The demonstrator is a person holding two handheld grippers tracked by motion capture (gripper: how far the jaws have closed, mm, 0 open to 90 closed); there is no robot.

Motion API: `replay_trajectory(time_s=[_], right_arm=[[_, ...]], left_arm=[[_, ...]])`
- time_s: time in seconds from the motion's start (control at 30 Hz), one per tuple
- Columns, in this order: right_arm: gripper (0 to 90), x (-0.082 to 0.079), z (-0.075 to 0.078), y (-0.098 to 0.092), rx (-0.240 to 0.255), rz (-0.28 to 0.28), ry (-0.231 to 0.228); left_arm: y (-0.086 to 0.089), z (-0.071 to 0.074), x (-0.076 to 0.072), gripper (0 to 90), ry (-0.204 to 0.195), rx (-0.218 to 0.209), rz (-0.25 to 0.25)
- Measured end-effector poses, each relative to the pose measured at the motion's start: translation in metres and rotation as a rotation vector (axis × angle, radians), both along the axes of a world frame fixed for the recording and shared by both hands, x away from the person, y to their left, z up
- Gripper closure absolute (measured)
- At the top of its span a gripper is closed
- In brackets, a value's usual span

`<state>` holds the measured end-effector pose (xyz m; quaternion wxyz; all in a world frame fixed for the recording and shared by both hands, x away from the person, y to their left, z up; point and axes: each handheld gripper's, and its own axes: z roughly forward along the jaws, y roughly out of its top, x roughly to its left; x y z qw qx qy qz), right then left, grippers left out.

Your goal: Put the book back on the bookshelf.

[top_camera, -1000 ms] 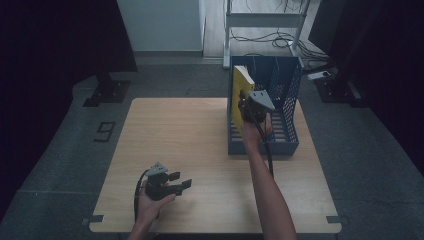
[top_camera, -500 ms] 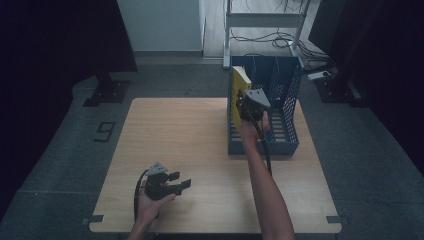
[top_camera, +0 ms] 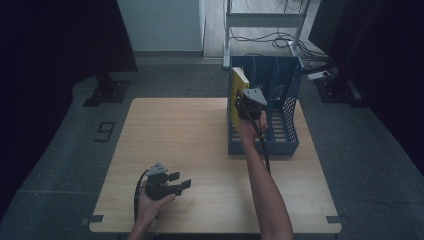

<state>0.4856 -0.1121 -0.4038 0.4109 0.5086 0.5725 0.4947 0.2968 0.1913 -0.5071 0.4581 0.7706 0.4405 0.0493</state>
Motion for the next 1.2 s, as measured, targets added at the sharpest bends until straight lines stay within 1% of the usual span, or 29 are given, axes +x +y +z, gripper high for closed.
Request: replay_trajectory(time_s=[0.13, 0.2, 0.5, 0.63, 0.83, 1.0, 1.2], right_arm=[[74.3, 0.003, -0.001, 0.002, -0.001, -0.002, -0.003], [74.3, 0.004, -0.003, 0.002, 0.004, -0.002, 0.001], [74.2, 0.012, -0.014, 0.005, -0.003, -0.012, 0.024], [74.2, 0.016, -0.018, 0.008, -0.021, -0.016, 0.03], [74.2, 0.022, -0.025, 0.007, -0.015, -0.024, 0.038], [74.2, 0.024, -0.03, 0.01, -0.027, -0.025, 0.054], [74.2, 0.022, -0.034, 0.008, -0.026, -0.023, 0.052]], left_arm=[[0.001, 0.0, 0.0, 35.0, 0.0, -0.001, 0.004], [0.002, 0.0, 0.0, 35.1, 0.001, -0.003, 0.007], [0.003, 0.001, 0.0, 35.5, -0.001, -0.005, 0.007], [0.004, 0.0, 0.001, 35.4, 0.001, -0.005, 0.011], [0.005, -0.001, 0.001, 35.4, 0.004, -0.003, 0.013], [0.007, -0.001, 0.001, 35.4, 0.003, -0.01, 0.02], [0.007, -0.001, 0.001, 35.4, 0.002, -0.009, 0.019]])
